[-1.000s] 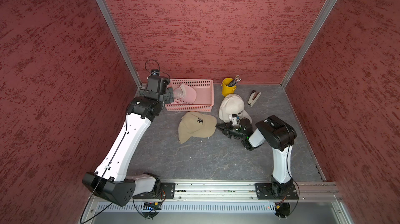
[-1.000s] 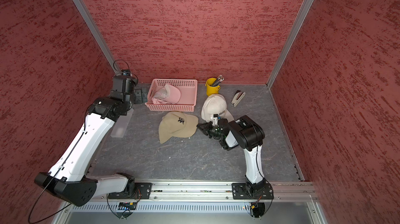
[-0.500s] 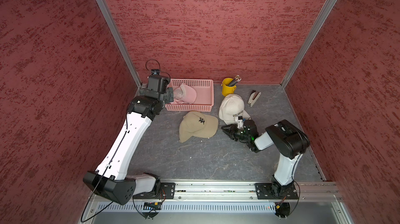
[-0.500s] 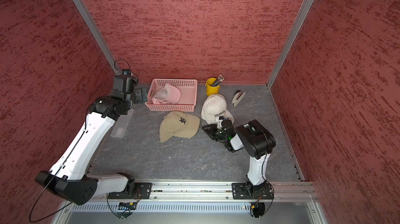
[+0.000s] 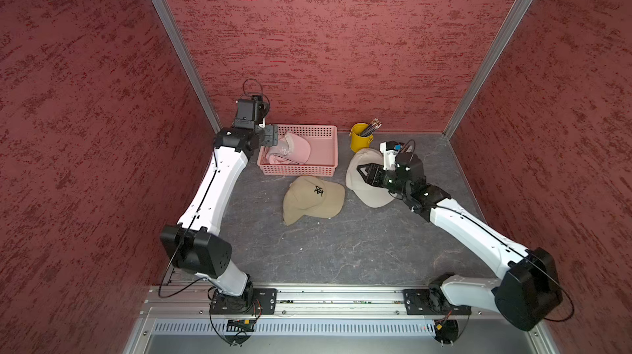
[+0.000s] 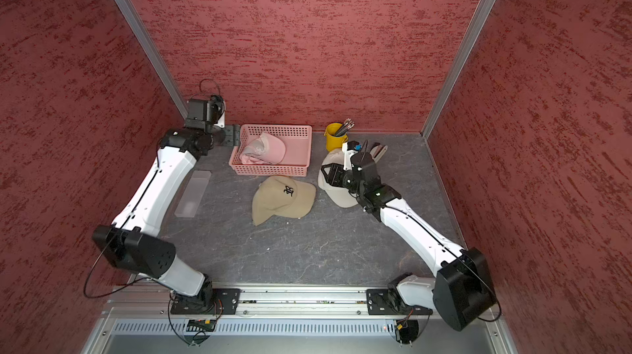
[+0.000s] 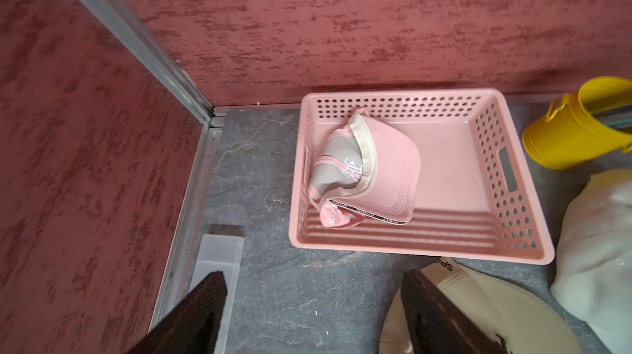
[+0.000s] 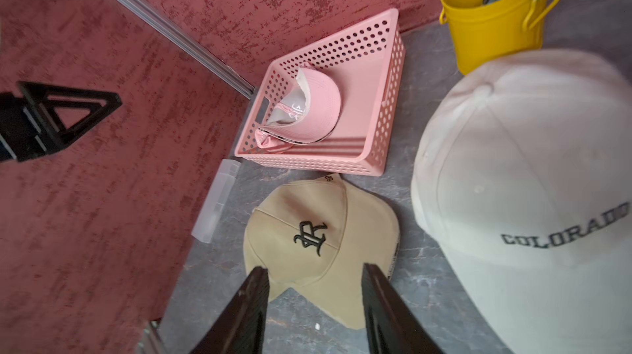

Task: Turn the baseball cap inside out
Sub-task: Place the baseball cap at the center of the board, then pick up the baseball cap from the basket.

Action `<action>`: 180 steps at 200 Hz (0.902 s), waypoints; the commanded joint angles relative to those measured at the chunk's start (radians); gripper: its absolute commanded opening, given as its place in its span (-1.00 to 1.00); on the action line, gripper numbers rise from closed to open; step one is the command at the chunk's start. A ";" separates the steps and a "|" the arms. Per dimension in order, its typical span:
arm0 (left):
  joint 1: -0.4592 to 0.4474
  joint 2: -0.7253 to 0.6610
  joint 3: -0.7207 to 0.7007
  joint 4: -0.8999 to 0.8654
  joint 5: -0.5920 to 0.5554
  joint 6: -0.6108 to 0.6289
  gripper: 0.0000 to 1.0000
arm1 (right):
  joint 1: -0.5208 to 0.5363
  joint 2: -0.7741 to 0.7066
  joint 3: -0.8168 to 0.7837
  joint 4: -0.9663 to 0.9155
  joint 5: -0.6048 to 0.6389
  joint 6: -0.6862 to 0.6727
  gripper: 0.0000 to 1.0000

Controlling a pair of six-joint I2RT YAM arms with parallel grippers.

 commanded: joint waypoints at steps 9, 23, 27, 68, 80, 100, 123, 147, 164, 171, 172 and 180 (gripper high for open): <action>-0.032 0.172 0.036 -0.081 0.009 0.223 0.68 | 0.010 0.060 0.130 -0.242 0.067 -0.179 -0.01; -0.035 0.208 0.017 -0.043 -0.003 0.300 0.69 | 0.011 0.083 0.161 -0.242 0.063 -0.192 -0.01; -0.035 0.214 0.007 -0.024 -0.008 0.319 0.70 | 0.012 0.090 0.169 -0.242 0.063 -0.193 -0.01; -0.012 0.302 -0.006 0.069 -0.028 0.479 0.67 | 0.011 0.155 0.219 -0.212 -0.005 -0.176 -0.01; -0.012 0.327 -0.009 0.079 -0.021 0.542 0.65 | 0.010 0.184 0.237 -0.212 -0.014 -0.178 -0.01; -0.012 0.363 -0.012 0.105 -0.017 0.589 0.65 | 0.012 0.213 0.266 -0.222 -0.018 -0.193 -0.01; -0.012 0.414 0.029 0.098 -0.015 0.606 0.64 | 0.010 0.242 0.297 -0.226 -0.038 -0.196 0.00; -0.012 0.460 0.066 0.089 -0.016 0.622 0.63 | 0.010 0.270 0.313 -0.226 -0.055 -0.195 0.00; -0.010 0.481 0.083 0.085 -0.023 0.635 0.60 | 0.007 0.281 0.311 -0.222 -0.062 -0.190 0.00; -0.008 0.490 0.090 0.081 -0.024 0.641 0.59 | 0.008 0.286 0.308 -0.219 -0.069 -0.188 0.00; -0.007 0.492 0.092 0.080 -0.024 0.642 0.60 | 0.007 0.287 0.308 -0.218 -0.070 -0.187 0.00; -0.006 0.501 0.102 0.068 -0.016 0.650 0.59 | 0.004 0.292 0.306 -0.215 -0.077 -0.183 0.00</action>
